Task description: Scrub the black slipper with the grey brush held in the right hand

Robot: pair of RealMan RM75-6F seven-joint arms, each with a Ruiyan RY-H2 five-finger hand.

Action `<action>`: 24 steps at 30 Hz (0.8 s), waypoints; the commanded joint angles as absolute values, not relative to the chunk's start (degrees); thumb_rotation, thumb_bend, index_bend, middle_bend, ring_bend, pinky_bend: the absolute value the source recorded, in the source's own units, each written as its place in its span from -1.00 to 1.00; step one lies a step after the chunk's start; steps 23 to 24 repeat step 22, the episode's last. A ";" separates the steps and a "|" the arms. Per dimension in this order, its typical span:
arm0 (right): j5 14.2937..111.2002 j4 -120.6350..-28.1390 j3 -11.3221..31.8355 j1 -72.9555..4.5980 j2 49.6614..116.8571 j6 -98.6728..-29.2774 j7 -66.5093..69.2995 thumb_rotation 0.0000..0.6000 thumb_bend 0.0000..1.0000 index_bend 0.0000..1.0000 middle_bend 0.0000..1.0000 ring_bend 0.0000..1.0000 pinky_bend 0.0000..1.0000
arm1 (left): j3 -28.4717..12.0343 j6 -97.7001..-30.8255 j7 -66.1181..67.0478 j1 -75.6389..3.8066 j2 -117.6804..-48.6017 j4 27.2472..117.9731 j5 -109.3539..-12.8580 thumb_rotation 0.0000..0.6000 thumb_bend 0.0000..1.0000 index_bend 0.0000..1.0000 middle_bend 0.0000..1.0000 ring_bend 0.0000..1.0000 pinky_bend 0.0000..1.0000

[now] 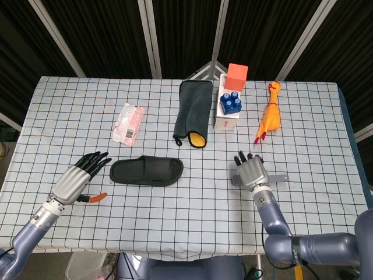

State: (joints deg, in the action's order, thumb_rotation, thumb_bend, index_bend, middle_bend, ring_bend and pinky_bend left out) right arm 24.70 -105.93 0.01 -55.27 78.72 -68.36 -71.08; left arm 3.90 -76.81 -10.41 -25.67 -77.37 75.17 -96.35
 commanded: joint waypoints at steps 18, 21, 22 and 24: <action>74.38 -92.13 -14.95 -14.37 69.87 -101.25 -12.40 1.00 -0.35 -1.00 -1.00 -1.00 -0.98 | 4.18 -97.30 -3.62 -5.05 -71.75 83.07 -88.69 0.42 -0.88 -1.00 -1.00 -1.00 -0.82; 75.48 -92.55 -14.09 -13.15 68.80 -101.17 -12.08 1.00 -0.36 -1.00 -1.00 -1.00 -0.99 | 3.43 -96.53 -3.21 -5.31 -72.64 81.83 -88.87 0.41 -0.91 -1.00 -1.00 -1.00 -0.83; 75.24 -92.60 -14.01 -12.81 68.50 -100.46 -12.73 1.00 -0.36 -1.00 -1.00 -1.00 -0.99 | 3.12 -96.12 -2.93 -5.54 -72.99 81.51 -88.89 0.41 -0.92 -1.00 -1.00 -1.00 -0.83; 75.24 -92.60 -14.01 -12.81 68.50 -100.46 -12.73 1.00 -0.36 -1.00 -1.00 -1.00 -0.99 | 3.12 -96.12 -2.93 -5.54 -72.99 81.51 -88.89 0.41 -0.92 -1.00 -1.00 -1.00 -0.83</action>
